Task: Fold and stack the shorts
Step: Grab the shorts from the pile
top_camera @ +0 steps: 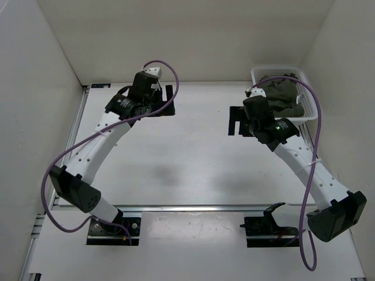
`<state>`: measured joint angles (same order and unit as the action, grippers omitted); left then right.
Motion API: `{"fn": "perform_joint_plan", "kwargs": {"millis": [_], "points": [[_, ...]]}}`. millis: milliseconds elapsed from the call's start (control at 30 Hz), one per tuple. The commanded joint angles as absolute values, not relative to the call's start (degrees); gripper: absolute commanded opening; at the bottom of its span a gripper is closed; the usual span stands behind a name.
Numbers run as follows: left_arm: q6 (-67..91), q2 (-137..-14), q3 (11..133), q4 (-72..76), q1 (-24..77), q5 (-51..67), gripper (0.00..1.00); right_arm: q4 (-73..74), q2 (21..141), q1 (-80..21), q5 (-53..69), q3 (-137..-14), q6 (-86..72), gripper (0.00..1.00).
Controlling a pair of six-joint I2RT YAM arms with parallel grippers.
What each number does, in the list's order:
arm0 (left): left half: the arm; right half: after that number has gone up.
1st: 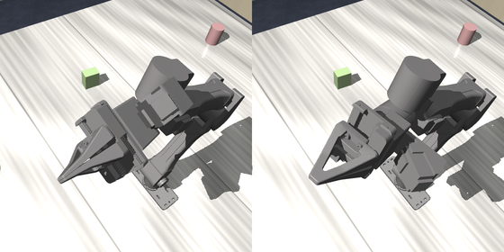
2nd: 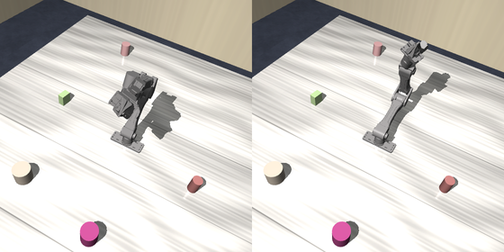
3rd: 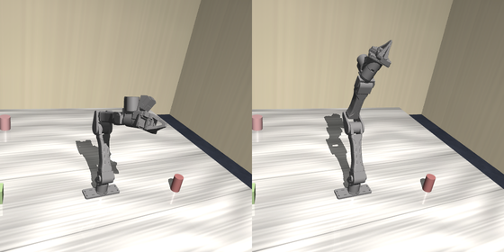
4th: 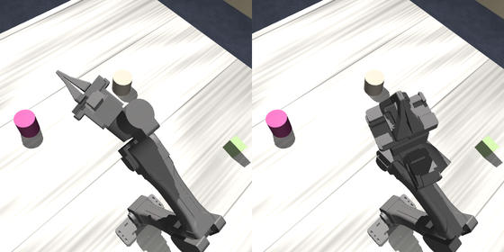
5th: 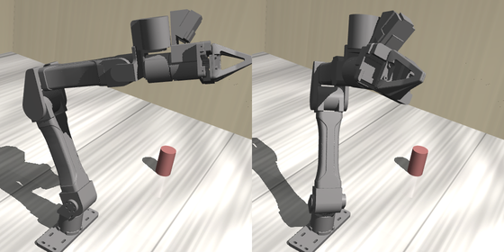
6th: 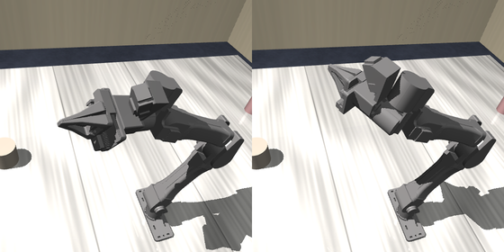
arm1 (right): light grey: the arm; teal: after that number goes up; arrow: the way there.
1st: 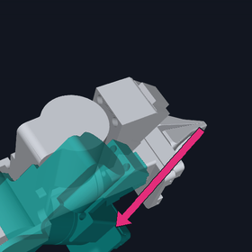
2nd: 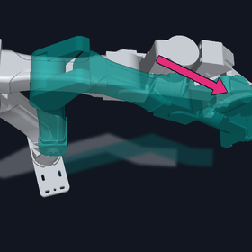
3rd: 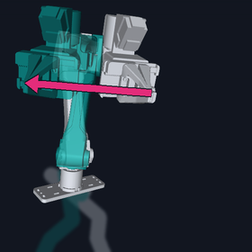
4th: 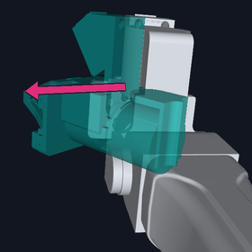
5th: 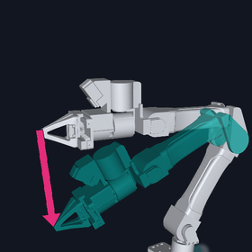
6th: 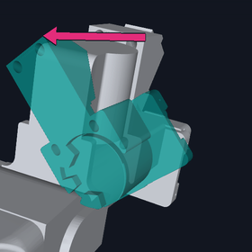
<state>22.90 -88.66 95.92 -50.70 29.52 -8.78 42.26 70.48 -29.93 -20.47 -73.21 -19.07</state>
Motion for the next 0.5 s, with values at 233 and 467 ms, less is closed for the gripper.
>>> {"fn": "perform_joint_plan", "kwargs": {"millis": [233, 467], "points": [[22.4, -72.9, 98.6, -45.8, 27.8, -13.3, 1.00, 42.5, 72.9, -28.9, -31.6, -75.7, -20.7, 0.99], [20.6, -69.9, 97.6, -45.8, 27.9, -24.4, 1.00, 45.5, 93.6, -6.5, -11.5, -94.9, -21.8, 0.89]]}}
